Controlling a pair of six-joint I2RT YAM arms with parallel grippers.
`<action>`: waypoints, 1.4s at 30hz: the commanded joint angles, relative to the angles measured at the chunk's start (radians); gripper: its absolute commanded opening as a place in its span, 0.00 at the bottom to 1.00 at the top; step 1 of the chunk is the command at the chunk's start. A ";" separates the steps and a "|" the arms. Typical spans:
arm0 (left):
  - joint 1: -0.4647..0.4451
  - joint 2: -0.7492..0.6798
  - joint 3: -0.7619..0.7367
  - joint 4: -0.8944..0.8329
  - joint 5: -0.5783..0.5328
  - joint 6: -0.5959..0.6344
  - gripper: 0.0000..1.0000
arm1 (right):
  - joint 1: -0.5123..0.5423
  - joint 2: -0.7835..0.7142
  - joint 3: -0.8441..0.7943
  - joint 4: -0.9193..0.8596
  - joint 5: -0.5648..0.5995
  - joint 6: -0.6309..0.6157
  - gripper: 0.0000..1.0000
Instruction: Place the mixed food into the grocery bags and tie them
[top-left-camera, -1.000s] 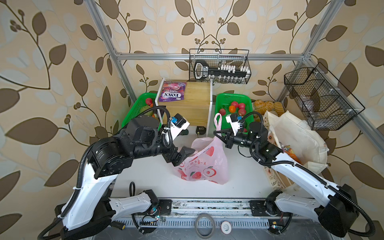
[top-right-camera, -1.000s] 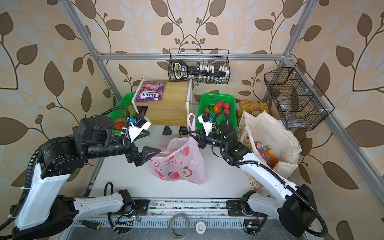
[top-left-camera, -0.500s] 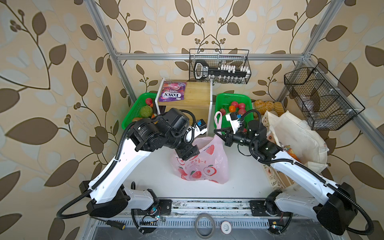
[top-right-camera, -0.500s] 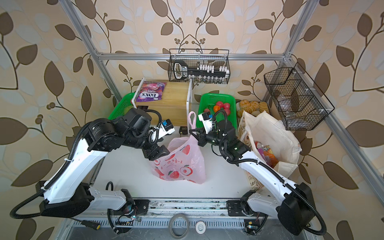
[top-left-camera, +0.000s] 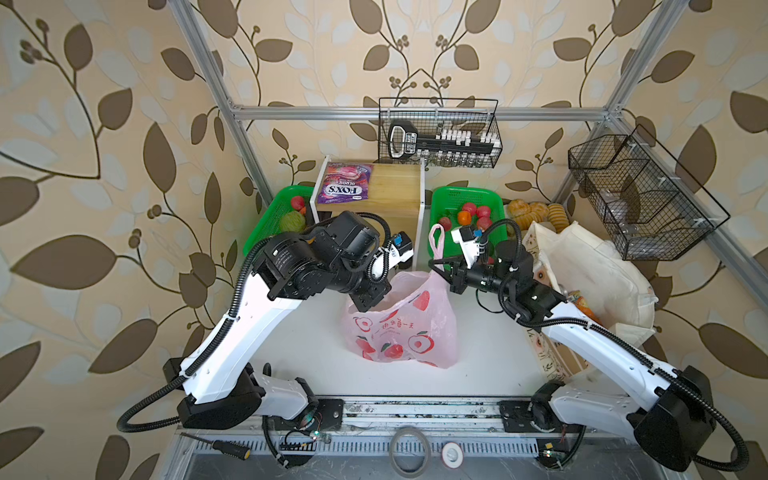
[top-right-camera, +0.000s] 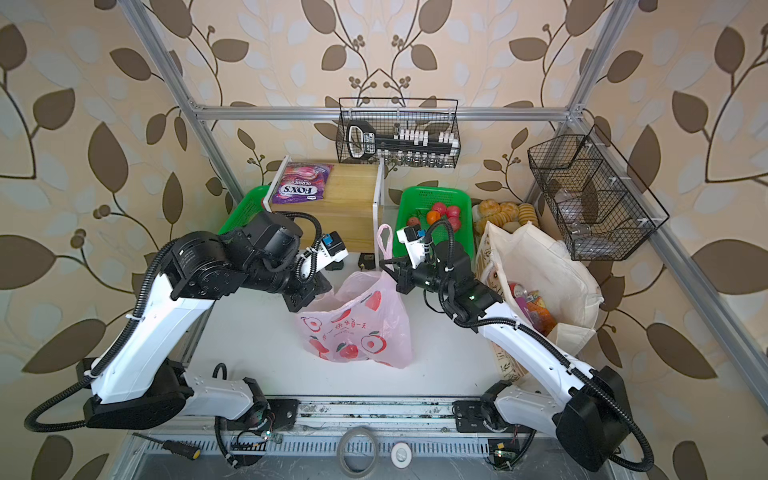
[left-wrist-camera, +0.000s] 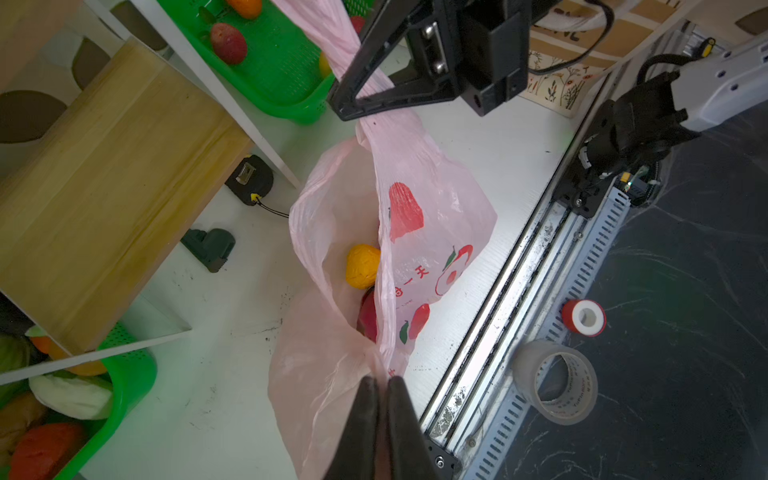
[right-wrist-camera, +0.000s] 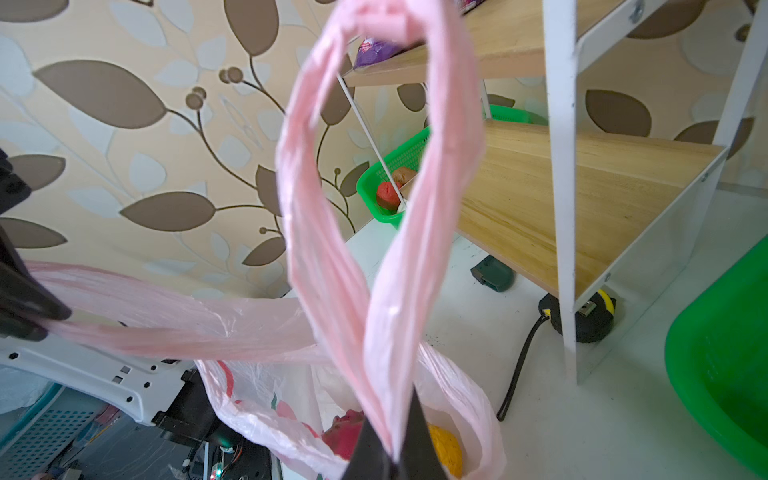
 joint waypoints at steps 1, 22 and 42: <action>-0.007 -0.024 0.017 0.059 -0.047 -0.103 0.10 | 0.005 -0.021 0.030 -0.009 0.010 -0.006 0.04; -0.006 -0.075 -0.197 0.535 0.277 -0.196 0.00 | 0.192 0.064 0.223 -0.298 0.076 -0.072 0.08; -0.008 0.024 -0.139 0.538 0.175 -0.160 0.00 | 0.170 0.033 0.156 -0.231 -0.137 -0.095 0.23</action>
